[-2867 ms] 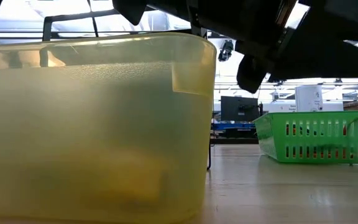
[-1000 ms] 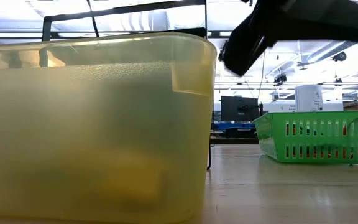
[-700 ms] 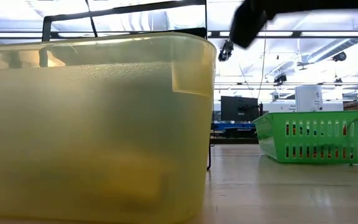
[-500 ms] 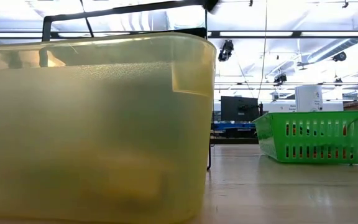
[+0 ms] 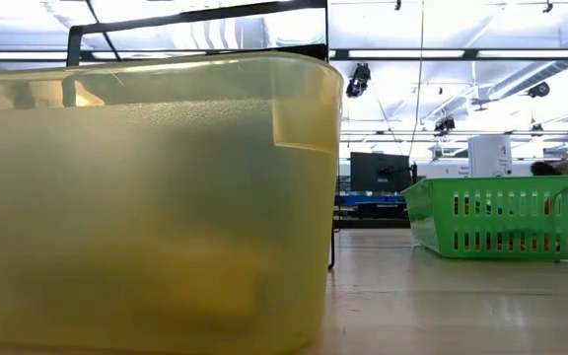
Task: Pick & Place Office Desk Supplies
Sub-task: Put the large yellow crayon box into the yellow bin
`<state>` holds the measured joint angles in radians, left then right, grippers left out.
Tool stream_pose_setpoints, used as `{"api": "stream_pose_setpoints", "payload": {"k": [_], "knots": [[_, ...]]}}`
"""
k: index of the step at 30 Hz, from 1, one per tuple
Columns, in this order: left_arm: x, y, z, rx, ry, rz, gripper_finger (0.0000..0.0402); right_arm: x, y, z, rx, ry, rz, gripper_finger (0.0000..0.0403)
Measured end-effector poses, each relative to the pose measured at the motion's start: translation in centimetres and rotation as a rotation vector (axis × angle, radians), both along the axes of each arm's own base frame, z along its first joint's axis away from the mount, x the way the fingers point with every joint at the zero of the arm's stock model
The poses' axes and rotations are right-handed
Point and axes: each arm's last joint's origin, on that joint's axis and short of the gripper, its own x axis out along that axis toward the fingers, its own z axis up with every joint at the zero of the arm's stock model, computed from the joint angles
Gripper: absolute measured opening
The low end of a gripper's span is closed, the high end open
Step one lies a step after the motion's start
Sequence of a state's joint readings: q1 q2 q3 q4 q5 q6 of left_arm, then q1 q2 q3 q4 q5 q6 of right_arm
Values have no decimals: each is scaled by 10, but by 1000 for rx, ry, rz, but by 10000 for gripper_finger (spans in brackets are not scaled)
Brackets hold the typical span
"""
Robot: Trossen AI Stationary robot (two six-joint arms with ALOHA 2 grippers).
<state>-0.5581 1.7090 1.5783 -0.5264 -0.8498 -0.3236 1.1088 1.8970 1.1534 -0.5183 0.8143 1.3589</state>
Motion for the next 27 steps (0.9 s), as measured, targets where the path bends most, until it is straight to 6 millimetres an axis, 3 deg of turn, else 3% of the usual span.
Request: {"api": "stream_pose_setpoints", "payload": {"k": [8,12,19,25,27], "knots": [[-85,29,-34,-47,-182,-68,120,0,0,0,1,2,1,63],[-117,50,-60,-71,-243,-189,120,0,0,0,-2,3,2,63],[-171,88,-88,-7,-435,-282,120,0,0,0,-4,3,3,63],[-212,103,-97,11,-620,-771,120,0,-1,0,-9,5,3,63],[-222,108,-103,40,-671,-862,120,0,-1,0,-12,7,1,63]]}}
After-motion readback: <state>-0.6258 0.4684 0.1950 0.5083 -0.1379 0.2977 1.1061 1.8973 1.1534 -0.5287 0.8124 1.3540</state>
